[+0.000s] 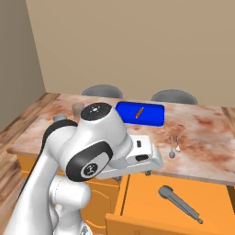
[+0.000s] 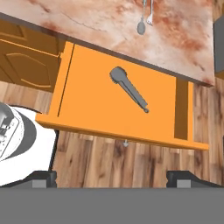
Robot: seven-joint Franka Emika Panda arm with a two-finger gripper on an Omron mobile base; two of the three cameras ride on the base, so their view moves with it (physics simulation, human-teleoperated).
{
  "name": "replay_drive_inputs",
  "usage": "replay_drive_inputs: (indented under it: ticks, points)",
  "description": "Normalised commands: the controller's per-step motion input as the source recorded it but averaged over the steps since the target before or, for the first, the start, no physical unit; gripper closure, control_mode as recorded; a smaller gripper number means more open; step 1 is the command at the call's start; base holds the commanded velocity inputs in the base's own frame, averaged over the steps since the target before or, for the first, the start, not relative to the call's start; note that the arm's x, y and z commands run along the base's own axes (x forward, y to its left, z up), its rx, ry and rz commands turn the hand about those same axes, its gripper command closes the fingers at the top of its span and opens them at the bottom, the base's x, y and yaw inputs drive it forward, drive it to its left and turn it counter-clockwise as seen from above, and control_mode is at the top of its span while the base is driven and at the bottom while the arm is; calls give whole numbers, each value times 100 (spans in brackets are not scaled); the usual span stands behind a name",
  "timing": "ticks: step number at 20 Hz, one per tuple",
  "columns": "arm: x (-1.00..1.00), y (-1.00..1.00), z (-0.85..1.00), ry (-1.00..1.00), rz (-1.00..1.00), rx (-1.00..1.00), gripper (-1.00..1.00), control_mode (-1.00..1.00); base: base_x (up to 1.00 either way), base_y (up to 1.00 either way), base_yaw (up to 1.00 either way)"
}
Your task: Take the tongs from the drawer on the right and place them on the dining counter next to the tray containing the kebab skewer.
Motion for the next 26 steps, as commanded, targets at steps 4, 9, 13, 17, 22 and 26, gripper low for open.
replay_drive_inputs:
  ticks: [4,9,13,17,22,26]
  points:
    - [9,-1,-1,0,0,0,-100,-100,0,0,0]
    - [13,-2,-2,0,0,0,-100,-100,0,0,0]
    - [29,-5,-10,1,0,0,-100,-100,0,0,0]
    - [36,-44,-24,0,0,1,-100,-100,0,0,0]
    - [12,-69,-25,0,2,4,-100,-100,0,0,0]
    - [4,-86,-22,0,0,10,-100,-100,0,0,0]
